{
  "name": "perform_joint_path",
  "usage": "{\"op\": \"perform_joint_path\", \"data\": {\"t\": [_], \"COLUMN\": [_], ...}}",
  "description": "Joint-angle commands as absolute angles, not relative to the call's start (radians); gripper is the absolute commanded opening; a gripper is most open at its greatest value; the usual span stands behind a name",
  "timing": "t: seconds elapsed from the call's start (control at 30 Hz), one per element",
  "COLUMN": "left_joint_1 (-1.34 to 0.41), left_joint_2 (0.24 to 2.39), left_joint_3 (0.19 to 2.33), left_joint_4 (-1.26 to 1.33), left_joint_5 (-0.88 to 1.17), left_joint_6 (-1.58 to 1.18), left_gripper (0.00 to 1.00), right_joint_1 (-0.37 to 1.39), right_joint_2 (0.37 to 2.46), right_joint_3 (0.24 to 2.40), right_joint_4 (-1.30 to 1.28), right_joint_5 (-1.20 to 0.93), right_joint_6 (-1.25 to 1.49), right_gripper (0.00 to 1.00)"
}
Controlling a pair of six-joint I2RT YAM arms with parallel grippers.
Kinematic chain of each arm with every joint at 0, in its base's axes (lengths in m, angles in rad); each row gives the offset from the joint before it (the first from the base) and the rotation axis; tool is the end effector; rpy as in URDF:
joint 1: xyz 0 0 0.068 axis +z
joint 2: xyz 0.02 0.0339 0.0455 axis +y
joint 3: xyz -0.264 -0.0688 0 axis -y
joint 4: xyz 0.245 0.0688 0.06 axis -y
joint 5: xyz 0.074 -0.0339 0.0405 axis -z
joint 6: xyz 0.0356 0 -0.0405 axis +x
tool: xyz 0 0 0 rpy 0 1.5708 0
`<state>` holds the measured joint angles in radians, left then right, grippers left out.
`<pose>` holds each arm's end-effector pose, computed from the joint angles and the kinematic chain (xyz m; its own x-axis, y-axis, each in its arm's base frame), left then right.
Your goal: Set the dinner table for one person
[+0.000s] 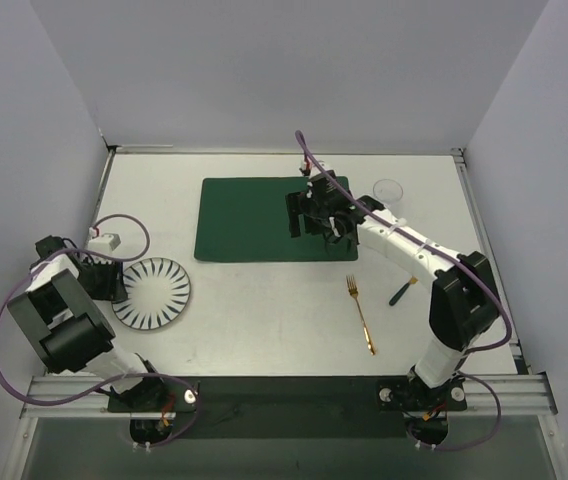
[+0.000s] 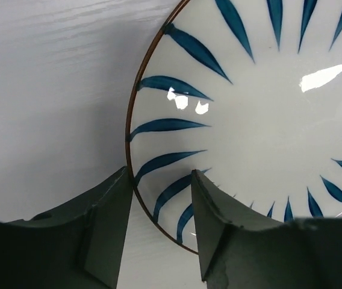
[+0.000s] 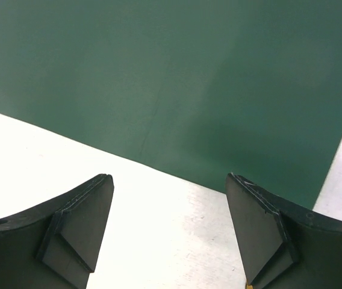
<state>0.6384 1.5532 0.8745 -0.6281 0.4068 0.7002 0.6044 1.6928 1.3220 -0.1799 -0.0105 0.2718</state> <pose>0.2265 0.1505 0.1674 -0.8921 0.0750 -0.4457 0.1444 0.9817 -0.1240 0.3253 0.2251 0.2853 -0.5693 -0.0669 -0.8194 -0.4389 0.8675 0.2341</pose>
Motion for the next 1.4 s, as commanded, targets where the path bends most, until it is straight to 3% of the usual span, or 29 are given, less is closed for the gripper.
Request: {"op": "perform_joint_path", "data": {"t": [0.0, 0.07, 0.1, 0.2, 0.23, 0.4, 0.47, 0.6, 1.0, 1.1, 1.2, 1.37], "left_joint_1": [0.647, 0.647, 0.647, 0.647, 0.647, 0.647, 0.647, 0.631, 0.548, 0.54, 0.531, 0.52], "left_joint_2": [1.627, 1.632, 1.632, 1.621, 1.617, 1.56, 1.522, 1.387, 1.275, 1.273, 1.275, 1.284], "left_joint_3": [0.923, 0.917, 0.916, 0.913, 0.91, 0.875, 0.841, 0.773, 0.73, 0.723, 0.722, 0.742], "left_joint_4": [-0.703, -0.686, -0.683, -0.684, -0.677, -0.649, -0.598, -0.503, -0.446, -0.41, -0.394, -0.393], "left_joint_5": [0.521, 0.549, 0.557, 0.609, 0.615, 0.673, 0.715, 0.859, 0.882, 0.9, 0.902, 0.888], "left_joint_6": [0.773, 0.778, 0.788, 0.814, 0.818, 0.856, 0.865, 0.862, 0.838, 0.807, 0.796, 0.743], "left_gripper": [0.46, 0.37, 0.27, 0.11, 0.0, 0.0, 0.0, 0.0, 0.0, 0.0, 0.0, 0.0], "right_joint_1": [0.63, 0.655, 0.663, 0.713, 0.725, 0.784, 0.804, 0.831, 0.848, 0.868, 0.87, 0.865], "right_joint_2": [1.743, 1.776, 1.79, 1.851, 1.888, 2.002, 2.046, 2.135, 2.328, 2.375, 2.382, 2.353], "right_joint_3": [1.387, 1.408, 1.416, 1.436, 1.439, 1.518, 1.537, 1.613, 1.683, 1.724, 1.724, 1.717], "right_joint_4": [-0.213, -0.204, -0.196, -0.143, -0.102, -0.012, 0.037, 0.087, 0.345, 0.333, 0.345, 0.345], "right_joint_5": [-0.05, -0.092, -0.145, -0.257, -0.293, -0.495, -0.543, -0.616, -0.805, -0.828, -0.834, -0.838], "right_joint_6": [0.299, 0.337, 0.345, 0.376, 0.406, 0.466, 0.463, 0.489, 0.716, 0.741, 0.756, 0.758], "right_gripper": [0.77, 0.77, 0.77, 0.77, 0.77, 0.93, 0.95, 0.95, 0.86, 0.78, 0.62, 0.21]}}
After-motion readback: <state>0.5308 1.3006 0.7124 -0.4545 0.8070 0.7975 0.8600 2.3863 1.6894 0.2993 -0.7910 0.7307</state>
